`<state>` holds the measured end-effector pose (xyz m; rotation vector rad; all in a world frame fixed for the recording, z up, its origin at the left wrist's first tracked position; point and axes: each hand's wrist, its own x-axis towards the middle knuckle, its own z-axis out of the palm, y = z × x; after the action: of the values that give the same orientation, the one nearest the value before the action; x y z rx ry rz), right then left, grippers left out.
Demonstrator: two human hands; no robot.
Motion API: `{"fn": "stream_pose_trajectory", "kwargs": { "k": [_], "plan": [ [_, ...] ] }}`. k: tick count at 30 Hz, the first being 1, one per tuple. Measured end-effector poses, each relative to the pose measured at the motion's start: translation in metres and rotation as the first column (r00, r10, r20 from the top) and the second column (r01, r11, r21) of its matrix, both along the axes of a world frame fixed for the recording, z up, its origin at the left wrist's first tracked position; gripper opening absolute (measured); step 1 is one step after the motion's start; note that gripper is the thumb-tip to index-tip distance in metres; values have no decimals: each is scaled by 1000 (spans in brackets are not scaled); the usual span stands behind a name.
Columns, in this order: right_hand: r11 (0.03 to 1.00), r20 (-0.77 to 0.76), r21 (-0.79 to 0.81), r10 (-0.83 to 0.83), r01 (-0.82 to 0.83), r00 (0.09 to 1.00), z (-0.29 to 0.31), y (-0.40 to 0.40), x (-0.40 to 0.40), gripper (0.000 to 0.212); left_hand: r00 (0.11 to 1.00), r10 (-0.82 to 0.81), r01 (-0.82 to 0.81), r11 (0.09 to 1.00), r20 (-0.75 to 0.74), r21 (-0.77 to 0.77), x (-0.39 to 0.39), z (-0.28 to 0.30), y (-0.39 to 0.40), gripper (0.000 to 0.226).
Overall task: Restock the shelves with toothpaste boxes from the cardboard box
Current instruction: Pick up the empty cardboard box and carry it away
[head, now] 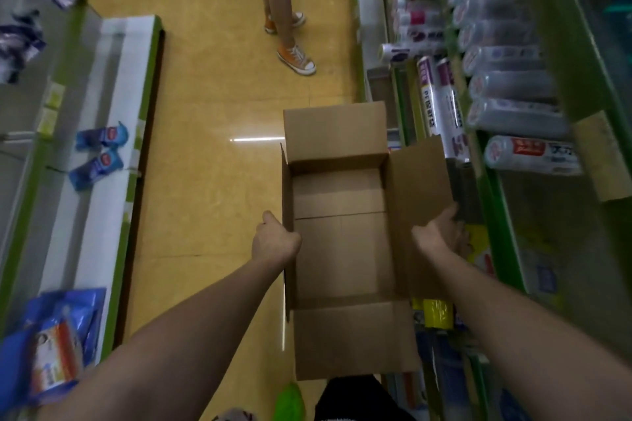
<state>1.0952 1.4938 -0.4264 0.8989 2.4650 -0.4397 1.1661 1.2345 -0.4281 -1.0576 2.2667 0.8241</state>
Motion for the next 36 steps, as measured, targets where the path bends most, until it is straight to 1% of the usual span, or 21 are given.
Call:
{"fn": "stream_pose_trajectory", "kwargs": {
  "k": [2, 4, 6, 7, 9, 12, 17, 22, 25, 28, 30, 33, 36],
  "plan": [
    [1000, -82, 27, 2, 0, 997, -8, 0, 0, 85, 1000, 15, -15, 1000, 22, -3, -3, -6, 1, 69],
    [995, -201, 78, 70, -55, 977, -10, -3, 3, 68, 999, 39, -39, 999, 24, 5, -7, -11, 2, 67],
    [989, -295, 49, 145, -136, 944, -11, -9, 7, 49, 998, 61, -62, 998, 11, 32, -8, -16, 2, 67],
    [986, -317, 20, 163, -166, 934, -12, -12, 9, 41, 998, 61, -61, 997, 3, 42, -9, -17, 2, 65],
    [981, -319, -19, 180, -196, 931, -12, -19, 12, 34, 999, 49, -48, 998, -10, 48, -10, -20, 3, 60],
    [973, -304, -22, 214, -232, 928, -9, -29, 14, 35, 998, 64, -63, 997, -26, 51, -9, -21, 3, 59],
    [942, -307, 62, 333, -330, 892, 5, -56, 15, 37, 995, 94, -94, 996, -43, 7, -6, -7, -11, 58],
    [917, -363, 26, 379, -397, 851, 23, -99, 12, 39, 989, 132, -133, 991, -74, -22, -3, 16, -53, 56],
    [891, -394, -5, 416, -455, 819, 39, -135, 7, 36, 980, 170, -176, 983, -107, -48, 0, 32, -88, 54],
    [858, -455, -17, 450, -513, 768, 56, -180, 2, 35, 967, 209, -220, 973, -147, -67, 0, 46, -130, 52],
    [842, -469, -11, 472, -540, 746, 64, -216, -6, 36, 958, 229, -244, 967, -175, -70, -6, 55, -165, 54],
    [832, -491, 0, 484, -555, 724, 75, -280, -22, 38, 949, 233, -253, 965, -211, -71, -22, 69, -227, 58],
    [828, -488, 8, 492, -560, 721, 87, -348, -37, 41, 949, 219, -244, 966, -226, -91, -40, 81, -291, 57]
  ]
}}
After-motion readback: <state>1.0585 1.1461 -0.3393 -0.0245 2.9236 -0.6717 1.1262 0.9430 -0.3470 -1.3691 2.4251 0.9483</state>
